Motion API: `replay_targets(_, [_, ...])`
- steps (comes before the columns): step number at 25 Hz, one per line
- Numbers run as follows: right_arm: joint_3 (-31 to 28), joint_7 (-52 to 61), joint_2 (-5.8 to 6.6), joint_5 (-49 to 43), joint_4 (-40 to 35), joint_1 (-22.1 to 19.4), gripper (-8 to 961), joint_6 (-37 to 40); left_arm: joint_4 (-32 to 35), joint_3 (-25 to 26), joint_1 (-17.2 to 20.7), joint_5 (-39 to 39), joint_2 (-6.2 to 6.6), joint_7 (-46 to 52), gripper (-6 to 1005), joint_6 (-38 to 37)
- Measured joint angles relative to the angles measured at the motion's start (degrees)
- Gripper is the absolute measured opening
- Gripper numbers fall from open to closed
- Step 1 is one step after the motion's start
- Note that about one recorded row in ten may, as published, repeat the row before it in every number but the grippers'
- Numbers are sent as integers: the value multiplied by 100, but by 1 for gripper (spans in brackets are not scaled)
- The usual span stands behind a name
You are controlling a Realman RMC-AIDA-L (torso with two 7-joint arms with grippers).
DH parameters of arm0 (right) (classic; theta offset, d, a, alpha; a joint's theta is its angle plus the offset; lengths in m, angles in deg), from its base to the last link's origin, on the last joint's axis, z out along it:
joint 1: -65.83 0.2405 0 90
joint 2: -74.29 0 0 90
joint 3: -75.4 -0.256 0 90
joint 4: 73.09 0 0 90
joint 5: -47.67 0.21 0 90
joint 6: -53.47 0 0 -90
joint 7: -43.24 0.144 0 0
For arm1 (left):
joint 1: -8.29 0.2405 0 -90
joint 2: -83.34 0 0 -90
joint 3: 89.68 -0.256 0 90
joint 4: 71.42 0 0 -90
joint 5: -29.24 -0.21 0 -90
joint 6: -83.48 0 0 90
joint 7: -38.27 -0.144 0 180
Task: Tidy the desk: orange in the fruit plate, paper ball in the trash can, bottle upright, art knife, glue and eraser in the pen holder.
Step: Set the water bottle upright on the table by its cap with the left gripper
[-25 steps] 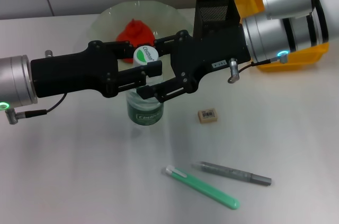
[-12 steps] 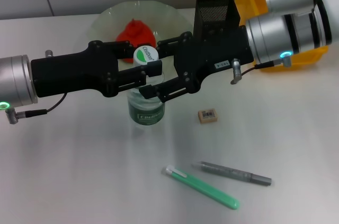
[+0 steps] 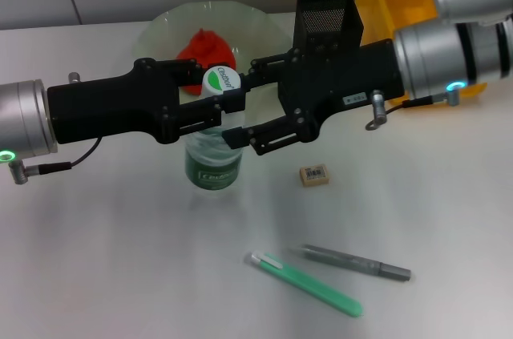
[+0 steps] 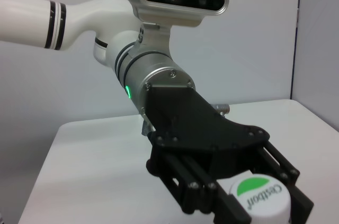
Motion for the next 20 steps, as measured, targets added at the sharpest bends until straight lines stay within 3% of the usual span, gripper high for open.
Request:
replay_targets(11, [-37, 362, -1, 27, -734, -705, 768, 255, 0, 17, -16, 0, 5, 32, 477, 0])
replay_targets(14, [-73, 504, 8, 165, -1119, -1086, 768, 399, 25, 19, -15, 1, 8, 39, 477, 0])
replay_targets(15, [-104, 581, 16, 234, -1403, -1388, 768, 518, 42, 18, -10, 1, 8, 42, 477, -1])
replay_targets(16, [-104, 581, 16, 234, -1403, -1388, 768, 518, 75, 18, -1, 1, 8, 50, 477, -2])
replay_targets(17, [-258, 627, 19, 275, -1698, -1724, 768, 699, 118, 19, 9, 1, 13, 74, 477, -5])
replay_targets(20, [-560, 638, 18, 320, -1864, -2002, 768, 975, 242, 19, 30, 1, 49, 176, 477, -12])
